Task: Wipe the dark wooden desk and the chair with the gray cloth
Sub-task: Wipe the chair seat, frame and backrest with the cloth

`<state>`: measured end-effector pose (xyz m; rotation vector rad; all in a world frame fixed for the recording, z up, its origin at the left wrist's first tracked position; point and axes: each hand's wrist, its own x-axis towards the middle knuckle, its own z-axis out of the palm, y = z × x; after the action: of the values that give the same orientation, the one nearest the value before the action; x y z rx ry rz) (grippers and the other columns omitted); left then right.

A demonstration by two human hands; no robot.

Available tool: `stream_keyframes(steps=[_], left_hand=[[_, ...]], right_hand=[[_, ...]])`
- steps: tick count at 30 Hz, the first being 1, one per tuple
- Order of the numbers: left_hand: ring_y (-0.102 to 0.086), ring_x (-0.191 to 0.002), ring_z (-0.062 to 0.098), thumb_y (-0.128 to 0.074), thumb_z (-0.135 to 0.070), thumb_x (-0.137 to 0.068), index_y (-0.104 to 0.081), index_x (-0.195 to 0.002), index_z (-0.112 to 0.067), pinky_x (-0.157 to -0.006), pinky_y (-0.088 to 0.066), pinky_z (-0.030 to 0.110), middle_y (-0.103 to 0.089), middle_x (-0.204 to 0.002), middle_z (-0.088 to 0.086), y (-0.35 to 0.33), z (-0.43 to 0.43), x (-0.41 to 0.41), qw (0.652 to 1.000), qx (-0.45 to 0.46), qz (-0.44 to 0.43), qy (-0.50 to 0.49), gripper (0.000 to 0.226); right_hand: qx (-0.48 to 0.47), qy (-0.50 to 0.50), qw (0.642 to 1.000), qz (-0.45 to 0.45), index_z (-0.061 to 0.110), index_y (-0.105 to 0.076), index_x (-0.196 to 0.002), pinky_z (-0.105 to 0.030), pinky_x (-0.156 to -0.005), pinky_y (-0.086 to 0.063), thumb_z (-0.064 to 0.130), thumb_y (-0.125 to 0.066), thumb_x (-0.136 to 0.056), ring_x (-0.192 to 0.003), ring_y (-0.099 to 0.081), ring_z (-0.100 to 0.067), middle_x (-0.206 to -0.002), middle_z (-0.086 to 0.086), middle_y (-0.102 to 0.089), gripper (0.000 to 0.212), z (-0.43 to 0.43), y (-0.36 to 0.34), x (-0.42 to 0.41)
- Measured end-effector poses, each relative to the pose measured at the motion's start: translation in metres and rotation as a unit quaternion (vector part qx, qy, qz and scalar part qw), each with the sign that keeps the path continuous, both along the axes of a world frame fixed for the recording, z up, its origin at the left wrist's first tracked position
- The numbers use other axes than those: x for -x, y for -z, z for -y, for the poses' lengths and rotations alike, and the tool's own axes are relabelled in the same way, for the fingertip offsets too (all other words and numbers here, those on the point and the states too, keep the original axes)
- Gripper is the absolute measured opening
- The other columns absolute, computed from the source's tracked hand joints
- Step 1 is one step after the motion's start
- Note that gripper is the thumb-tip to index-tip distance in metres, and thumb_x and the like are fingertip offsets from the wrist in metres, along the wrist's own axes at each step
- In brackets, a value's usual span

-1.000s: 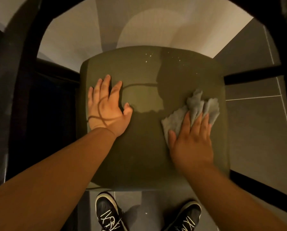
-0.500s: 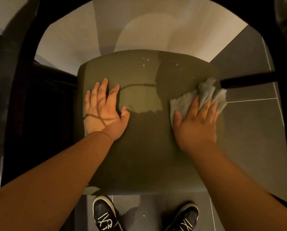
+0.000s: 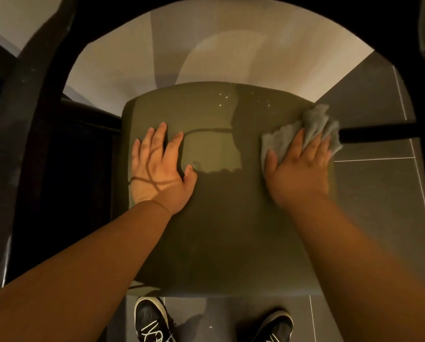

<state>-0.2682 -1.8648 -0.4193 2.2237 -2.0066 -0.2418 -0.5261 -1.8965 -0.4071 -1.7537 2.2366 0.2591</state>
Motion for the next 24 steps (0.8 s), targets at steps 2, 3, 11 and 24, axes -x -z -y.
stream_keyframes(steps=[2,3,11,24], left_hand=[[-0.017,-0.159,0.03,-0.061,-0.043,-0.09,-0.041,-0.155,-0.026,-0.13,-0.01,0.052,-0.025,-0.171,0.009,0.0,0.0,0.0,1.0,0.006,-0.003,0.002,0.07],[-0.018,-0.159,0.03,-0.061,-0.043,-0.089,-0.042,-0.155,-0.026,-0.13,-0.011,0.052,-0.026,-0.171,0.009,0.001,0.0,0.0,1.0,0.011,-0.004,0.002,0.071],[-0.016,-0.16,0.028,-0.053,-0.047,-0.089,-0.04,-0.155,-0.028,-0.131,-0.01,0.051,-0.024,-0.171,0.007,0.002,0.001,0.0,1.0,0.0,0.003,0.001,0.07],[-0.021,-0.158,0.032,-0.057,-0.044,-0.087,-0.041,-0.156,-0.024,-0.129,-0.015,0.055,-0.028,-0.169,0.01,0.0,0.001,0.001,1.0,0.011,0.0,0.008,0.073]], right_hand=[[-0.009,-0.022,1.0,0.004,0.006,-0.005,-0.166,-0.052,-0.13,0.007,0.065,-0.012,-0.099,-0.159,0.011,-0.044,-0.171,-0.029,0.007,0.089,-0.03,-0.001,-0.007],[-0.023,-0.023,0.999,0.003,0.007,-0.003,-0.166,-0.051,-0.13,0.008,0.066,-0.013,-0.099,-0.159,0.013,-0.043,-0.171,-0.028,0.009,0.089,-0.035,-0.001,-0.008],[-0.017,0.052,0.998,-0.015,0.008,0.009,-0.166,-0.054,-0.129,0.007,0.07,-0.017,-0.101,-0.158,0.013,-0.045,-0.17,-0.028,0.013,0.093,0.077,-0.001,0.003],[-0.022,-0.048,0.998,-0.021,0.021,0.012,-0.167,-0.057,-0.127,0.012,0.081,-0.018,-0.095,-0.156,0.02,-0.049,-0.171,-0.021,0.02,0.098,0.05,-0.003,-0.009]])
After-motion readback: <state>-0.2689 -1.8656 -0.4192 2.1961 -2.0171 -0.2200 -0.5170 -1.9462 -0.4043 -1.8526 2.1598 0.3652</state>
